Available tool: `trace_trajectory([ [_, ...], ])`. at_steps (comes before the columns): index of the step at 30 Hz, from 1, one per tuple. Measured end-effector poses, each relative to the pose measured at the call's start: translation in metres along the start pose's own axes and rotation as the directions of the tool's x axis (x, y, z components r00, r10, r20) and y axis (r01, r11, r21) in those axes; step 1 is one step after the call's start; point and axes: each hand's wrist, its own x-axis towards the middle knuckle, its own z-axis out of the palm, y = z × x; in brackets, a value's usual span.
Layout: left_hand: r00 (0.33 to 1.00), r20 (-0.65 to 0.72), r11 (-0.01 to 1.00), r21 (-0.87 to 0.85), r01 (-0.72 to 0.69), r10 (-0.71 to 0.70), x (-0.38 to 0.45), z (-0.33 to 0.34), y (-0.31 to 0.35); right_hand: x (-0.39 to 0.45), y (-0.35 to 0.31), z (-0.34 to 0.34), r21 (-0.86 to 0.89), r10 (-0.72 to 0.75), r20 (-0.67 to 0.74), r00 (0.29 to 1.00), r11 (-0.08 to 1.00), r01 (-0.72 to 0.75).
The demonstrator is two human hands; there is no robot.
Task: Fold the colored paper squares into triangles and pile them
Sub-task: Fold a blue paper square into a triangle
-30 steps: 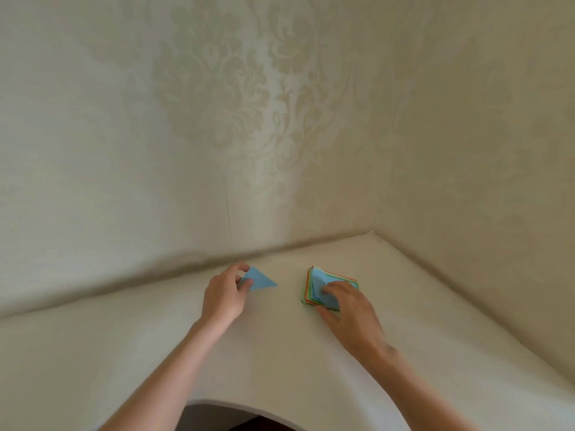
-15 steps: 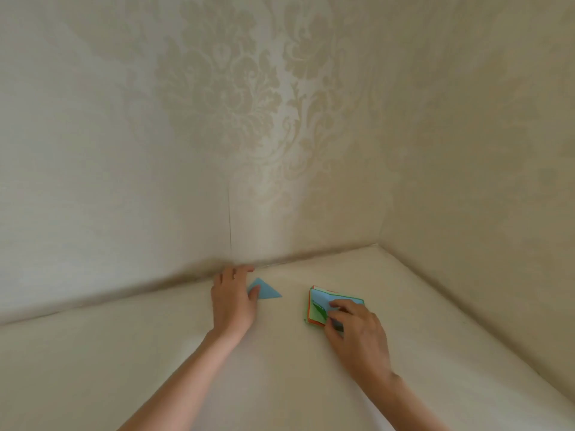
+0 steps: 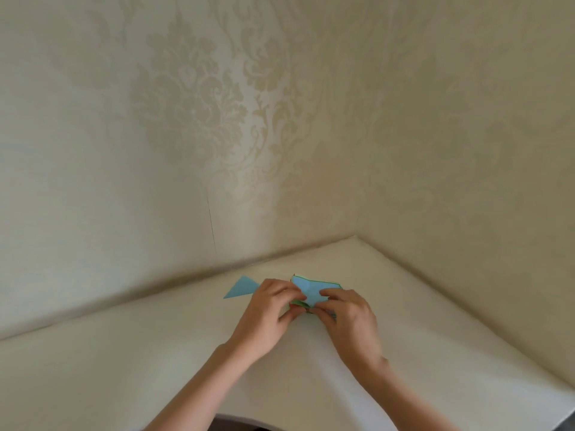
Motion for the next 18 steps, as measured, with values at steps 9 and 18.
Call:
trace_trajectory([
  [9, 0.997, 0.082, 0.999, -0.047, 0.018, -0.014, -0.038, 0.005, 0.027, -0.044, -0.001, -0.015, -0.004, -0.106, 0.082, 0.991, 0.994, 0.107],
  [18, 0.953, 0.198, 0.957, -0.135, 0.258, -0.229, -0.055, 0.015, 0.026, -0.055, 0.007, -0.01, 0.123, 0.026, 0.323, 0.946, 0.99, -0.069],
])
